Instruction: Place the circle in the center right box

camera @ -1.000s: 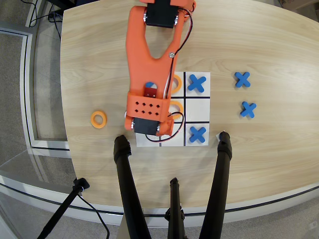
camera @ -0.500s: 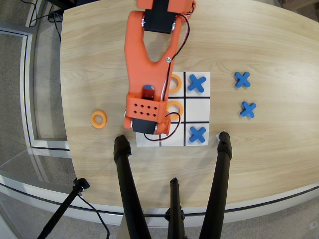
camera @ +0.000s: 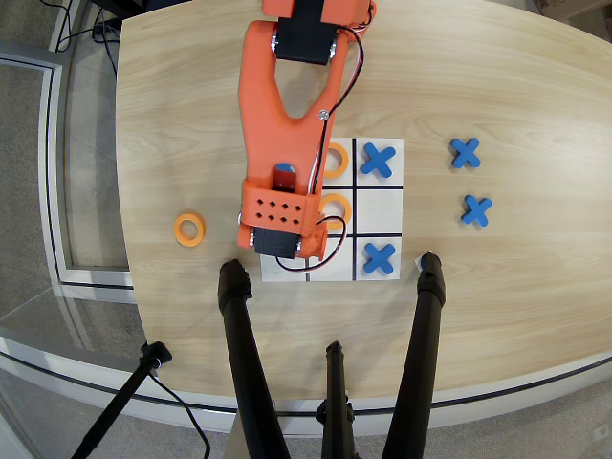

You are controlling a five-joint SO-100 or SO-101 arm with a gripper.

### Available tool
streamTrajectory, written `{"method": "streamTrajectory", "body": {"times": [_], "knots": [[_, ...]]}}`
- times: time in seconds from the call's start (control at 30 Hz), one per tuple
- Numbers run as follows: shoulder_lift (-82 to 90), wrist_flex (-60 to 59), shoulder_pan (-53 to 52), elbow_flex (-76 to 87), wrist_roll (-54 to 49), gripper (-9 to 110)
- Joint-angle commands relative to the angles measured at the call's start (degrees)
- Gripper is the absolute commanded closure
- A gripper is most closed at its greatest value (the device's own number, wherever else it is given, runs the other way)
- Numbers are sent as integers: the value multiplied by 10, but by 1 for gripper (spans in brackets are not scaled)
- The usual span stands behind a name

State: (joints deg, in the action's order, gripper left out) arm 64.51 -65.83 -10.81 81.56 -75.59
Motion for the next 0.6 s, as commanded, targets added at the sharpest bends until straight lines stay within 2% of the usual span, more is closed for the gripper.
{"method": "streamTrajectory", "body": {"times": [0.0,0.33,0.43,0.57], "knots": [[37,-19,-5,-42,7,97],[183,-99,-19,-173,15,97],[268,-125,-31,-145,5,97],[393,-131,-36,-20,-7,97]]}}
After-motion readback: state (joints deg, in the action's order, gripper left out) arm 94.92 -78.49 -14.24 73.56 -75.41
